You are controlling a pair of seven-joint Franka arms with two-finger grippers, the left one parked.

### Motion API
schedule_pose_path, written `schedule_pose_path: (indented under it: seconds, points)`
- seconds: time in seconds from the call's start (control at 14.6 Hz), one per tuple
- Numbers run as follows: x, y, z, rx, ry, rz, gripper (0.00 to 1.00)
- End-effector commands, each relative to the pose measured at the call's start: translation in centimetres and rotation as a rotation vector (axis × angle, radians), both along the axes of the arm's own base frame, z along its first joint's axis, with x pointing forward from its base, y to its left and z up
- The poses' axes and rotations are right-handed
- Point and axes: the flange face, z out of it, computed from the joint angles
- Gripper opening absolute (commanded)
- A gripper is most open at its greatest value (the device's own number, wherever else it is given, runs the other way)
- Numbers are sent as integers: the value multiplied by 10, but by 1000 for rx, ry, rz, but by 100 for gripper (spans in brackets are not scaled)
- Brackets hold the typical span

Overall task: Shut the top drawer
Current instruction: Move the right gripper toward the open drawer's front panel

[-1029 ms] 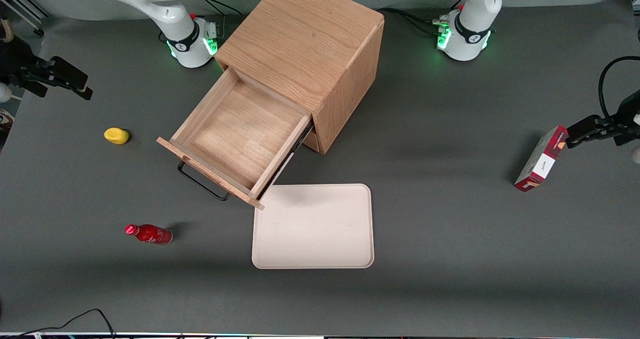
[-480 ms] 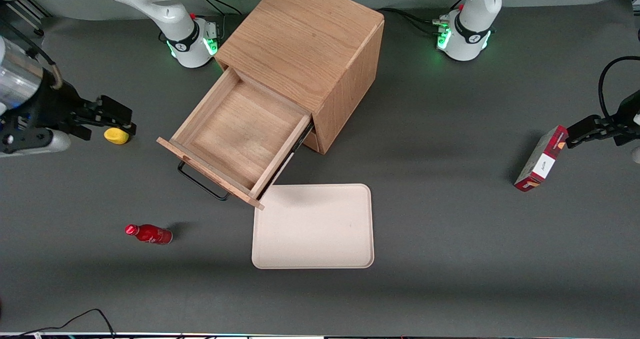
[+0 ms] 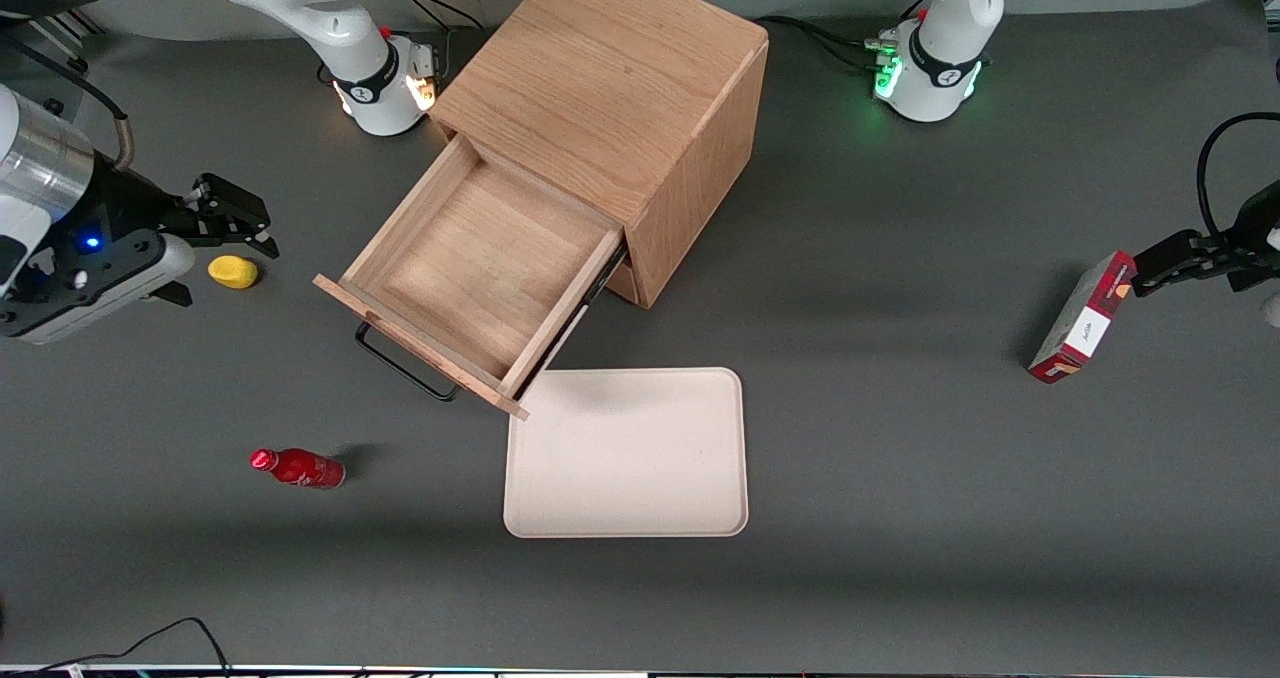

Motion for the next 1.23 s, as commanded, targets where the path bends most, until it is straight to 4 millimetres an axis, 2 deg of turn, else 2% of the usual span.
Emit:
schedule_pose_path:
  seconds: [0.0,0.27,0.48,0.69,0.82,1.03,1.17]
  points:
    - [15,-6,-21,1,18,315,100]
    - [18,-11,-29,21,31,370,100]
    - [16,-4,-32,20,46,378,100]
    - [24,-6,-51,44,90,366,100]
    - [26,-9,-54,51,93,359,100]
    - [37,-9,-76,81,121,355,100]
    - [47,-8,-99,86,147,353,100]
